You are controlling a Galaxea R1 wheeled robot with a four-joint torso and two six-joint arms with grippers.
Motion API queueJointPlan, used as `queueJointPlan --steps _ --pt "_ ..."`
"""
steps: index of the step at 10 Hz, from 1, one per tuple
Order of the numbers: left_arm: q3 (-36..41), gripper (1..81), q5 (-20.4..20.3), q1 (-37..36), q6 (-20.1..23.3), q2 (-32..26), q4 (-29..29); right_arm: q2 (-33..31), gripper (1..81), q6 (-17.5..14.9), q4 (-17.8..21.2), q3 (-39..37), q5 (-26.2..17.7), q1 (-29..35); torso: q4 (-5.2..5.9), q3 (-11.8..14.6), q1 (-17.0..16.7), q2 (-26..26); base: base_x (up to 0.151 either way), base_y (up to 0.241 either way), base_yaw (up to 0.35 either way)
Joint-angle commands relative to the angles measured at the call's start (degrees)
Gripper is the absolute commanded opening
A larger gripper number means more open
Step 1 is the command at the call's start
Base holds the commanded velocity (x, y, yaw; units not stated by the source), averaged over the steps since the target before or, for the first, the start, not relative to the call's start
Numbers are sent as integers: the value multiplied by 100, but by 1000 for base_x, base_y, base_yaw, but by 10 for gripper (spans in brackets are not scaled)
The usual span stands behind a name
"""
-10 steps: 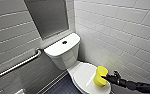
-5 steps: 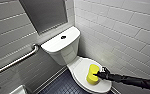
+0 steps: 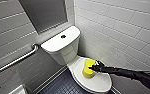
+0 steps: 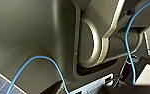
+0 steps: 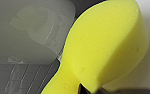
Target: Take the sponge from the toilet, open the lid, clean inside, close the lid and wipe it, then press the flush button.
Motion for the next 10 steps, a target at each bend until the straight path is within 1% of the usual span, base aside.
queueJointPlan --steps 1,3,4,5,6,7,8,10 --pt "74 811 444 157 41 -68 -53 691 10 -40 -435 -837 -232 289 0 0 0 0 0 0 0" --pt "74 811 444 175 41 -85 -53 772 10 -57 -444 -1165 -48 -142 0 0 0 0 0 0 0" --pt "82 811 444 166 41 -85 -53 702 10 -40 -435 -1261 162 -345 0 0 0 0 0 0 0" --pt "91 811 444 167 41 -94 -53 561 10 -22 -435 -1244 181 -512 0 0 0 0 0 0 0" --pt "91 811 444 175 41 -77 -53 179 10 -14 -417 -951 181 -591 0 0 0 -2 0 0 0" --pt "82 811 444 175 41 -59 -44 -344 10 22 -435 -234 295 -644 0 0 0 -2 0 0 0" --pt "109 811 444 174 41 -50 -27 -1000 10 22 -383 633 488 -644 0 0 0 -2 0 0 0" --pt "118 811 444 166 41 -41 -9 -1521 10 31 -364 1137 506 -749 2 0 0 -2 0 0 0"
